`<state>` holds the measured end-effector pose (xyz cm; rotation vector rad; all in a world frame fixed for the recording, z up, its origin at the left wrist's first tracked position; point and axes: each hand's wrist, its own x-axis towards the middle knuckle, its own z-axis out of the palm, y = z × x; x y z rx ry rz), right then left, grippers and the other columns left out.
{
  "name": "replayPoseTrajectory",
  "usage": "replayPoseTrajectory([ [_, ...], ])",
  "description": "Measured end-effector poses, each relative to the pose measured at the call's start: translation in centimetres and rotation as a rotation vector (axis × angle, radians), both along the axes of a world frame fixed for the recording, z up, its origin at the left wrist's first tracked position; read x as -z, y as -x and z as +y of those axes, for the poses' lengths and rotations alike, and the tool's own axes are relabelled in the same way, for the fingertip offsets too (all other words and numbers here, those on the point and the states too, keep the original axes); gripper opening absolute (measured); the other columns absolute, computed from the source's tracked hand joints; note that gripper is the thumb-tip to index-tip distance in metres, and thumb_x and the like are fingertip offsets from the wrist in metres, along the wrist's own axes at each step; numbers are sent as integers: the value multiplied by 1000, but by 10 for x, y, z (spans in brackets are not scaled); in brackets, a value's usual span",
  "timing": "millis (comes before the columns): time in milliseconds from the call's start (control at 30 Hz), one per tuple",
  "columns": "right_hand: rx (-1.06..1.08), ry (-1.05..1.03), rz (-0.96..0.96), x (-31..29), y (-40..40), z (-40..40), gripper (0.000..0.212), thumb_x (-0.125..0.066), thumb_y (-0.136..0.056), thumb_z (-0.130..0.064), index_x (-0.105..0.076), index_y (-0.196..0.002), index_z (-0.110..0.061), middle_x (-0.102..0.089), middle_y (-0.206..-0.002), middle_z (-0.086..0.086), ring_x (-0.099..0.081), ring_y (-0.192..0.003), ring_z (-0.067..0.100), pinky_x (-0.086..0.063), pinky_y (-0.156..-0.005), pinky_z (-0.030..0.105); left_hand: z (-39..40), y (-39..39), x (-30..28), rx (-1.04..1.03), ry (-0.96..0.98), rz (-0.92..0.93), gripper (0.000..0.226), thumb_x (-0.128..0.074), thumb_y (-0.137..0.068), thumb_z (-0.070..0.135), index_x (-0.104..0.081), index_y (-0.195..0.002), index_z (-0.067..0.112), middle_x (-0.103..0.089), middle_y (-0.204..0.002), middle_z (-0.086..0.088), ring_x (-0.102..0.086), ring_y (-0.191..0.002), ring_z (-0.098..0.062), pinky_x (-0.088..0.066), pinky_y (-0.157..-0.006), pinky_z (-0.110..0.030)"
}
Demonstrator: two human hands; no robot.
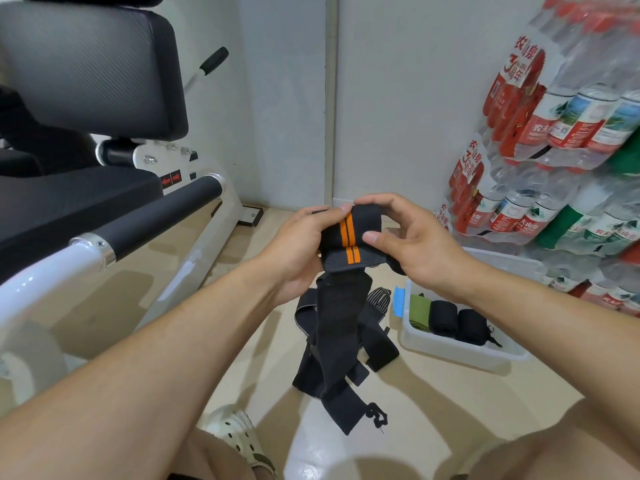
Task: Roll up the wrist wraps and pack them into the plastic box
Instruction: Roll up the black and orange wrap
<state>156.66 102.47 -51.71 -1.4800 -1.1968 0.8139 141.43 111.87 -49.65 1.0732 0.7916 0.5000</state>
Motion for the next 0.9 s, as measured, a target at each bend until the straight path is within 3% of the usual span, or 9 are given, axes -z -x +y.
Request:
replayPoseTrajectory([
  [67, -18, -42, -23, 1, -1, 0, 41, -59, -98, 6, -60, -129, -20, -65, -127, 4, -54, -69, 39, -53, -58, 23, 1, 2, 1, 56, -20, 52, 39, -63, -98, 36, -70, -120, 4, -72, -117, -20, -68, -113, -35, -53, -101, -53],
  [100, -36, -54, -34, 2, -1, 1, 42, -60, -97, 5, -62, -127, -25, -66, -126, 5, -56, -75, 47, -60, -69, 37, 2, 4, 1, 79, -27, 78, 40, -62, -98, 41, -72, -118, 7, -73, -117, -18, -69, -113, -33, -53, -101, -52],
  [133, -52, -58, -40, 3, -1, 1, 43, -62, -97, 3, -63, -124, -30, -66, -124, 7, -57, -82, 54, -60, -79, 54, 3, 5, 3, 106, -38, 109, 42, -61, -97, 46, -72, -119, 12, -74, -116, -14, -69, -113, -31, -53, -102, -51],
  [200, -78, -57, -36, 4, -1, 1, 44, -63, -96, 3, -65, -120, -34, -66, -122, 9, -56, -89, 60, -53, -84, 68, 5, 8, 4, 167, -68, 184, 47, -60, -92, 58, -72, -120, 21, -76, -115, -5, -71, -111, -25, -50, -104, -50],
  [300, -79, -59, -36, 3, -2, 0, 44, -63, -95, 6, -66, -117, -32, -68, -118, 8, -60, -95, 58, -53, -86, 68, 6, 12, 5, 205, -64, 231, 50, -63, -87, 65, -73, -118, 27, -76, -114, -1, -70, -112, -24, -47, -106, -49],
  [467, -71, -77, -18, 0, -2, 0, 43, -61, -92, 15, -65, -117, -20, -71, -119, 10, -72, -101, 31, -59, -94, 46, 5, 14, 3, 200, -57, 242, 49, -65, -87, 62, -76, -115, 23, -77, -108, -1, -72, -108, -26, -55, -97, -42],
  [600, -41, -73, -47, -2, -3, 0, 43, -67, -89, 14, -66, -118, -18, -73, -117, -2, -73, -101, 21, -59, -92, 34, 4, 13, -1, 188, -96, 184, 35, -65, -93, 49, -76, -108, 20, -78, -95, 2, -73, -85, -14, -57, -84, -33],
  [767, -15, 31, 12, -4, -10, 0, 56, -82, -82, -11, -62, -130, -32, -66, -125, -7, -71, -101, 15, -57, -83, 27, 8, 12, -1, 174, -77, 90, 36, -72, -92, 30, -69, -123, 11, -77, -99, -3, -73, -82, -13, -60, -80, -32],
  [900, -65, 110, 212, -2, -11, -1, 61, -74, -78, -39, -61, -136, -26, -69, -128, 1, -71, -110, 24, -59, -93, 42, 10, 11, 2, 128, -47, 43, 49, -80, -85, 14, -59, -129, 8, -76, -97, -6, -74, -86, -19, -60, -82, -37],
])
